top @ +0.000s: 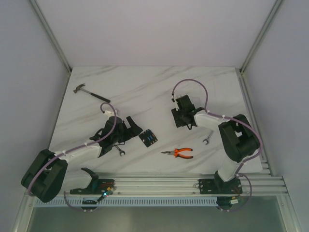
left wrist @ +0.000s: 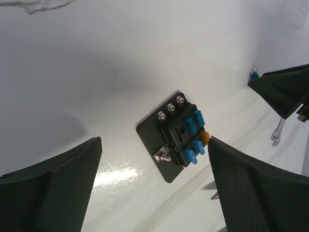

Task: Snap on the fuse box
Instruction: Pick up the fuse from the center of the board.

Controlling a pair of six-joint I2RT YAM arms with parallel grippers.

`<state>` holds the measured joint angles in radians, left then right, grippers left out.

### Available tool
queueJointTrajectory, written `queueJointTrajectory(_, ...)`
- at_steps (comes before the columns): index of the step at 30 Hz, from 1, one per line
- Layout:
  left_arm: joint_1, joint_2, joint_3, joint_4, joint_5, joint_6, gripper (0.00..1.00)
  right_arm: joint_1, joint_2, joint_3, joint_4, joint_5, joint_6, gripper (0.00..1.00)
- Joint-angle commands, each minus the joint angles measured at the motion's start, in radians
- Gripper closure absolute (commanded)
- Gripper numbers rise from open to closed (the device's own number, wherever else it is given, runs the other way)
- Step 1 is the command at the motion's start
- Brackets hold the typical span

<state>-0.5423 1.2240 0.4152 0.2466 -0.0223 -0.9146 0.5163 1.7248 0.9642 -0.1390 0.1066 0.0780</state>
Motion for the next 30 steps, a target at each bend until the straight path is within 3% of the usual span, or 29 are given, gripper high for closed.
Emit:
queueJointTrajectory(1,0.005,-0.005,0.005,0.026,0.013,0.009,0.00,-0.023,0.033,-0.039,0.016,-0.074,-0.079,0.52)
queueJointTrajectory(30,0.005,0.006,0.013,0.026,0.022,0.012,0.00,-0.025,0.027,-0.056,-0.004,-0.135,-0.110,0.63)
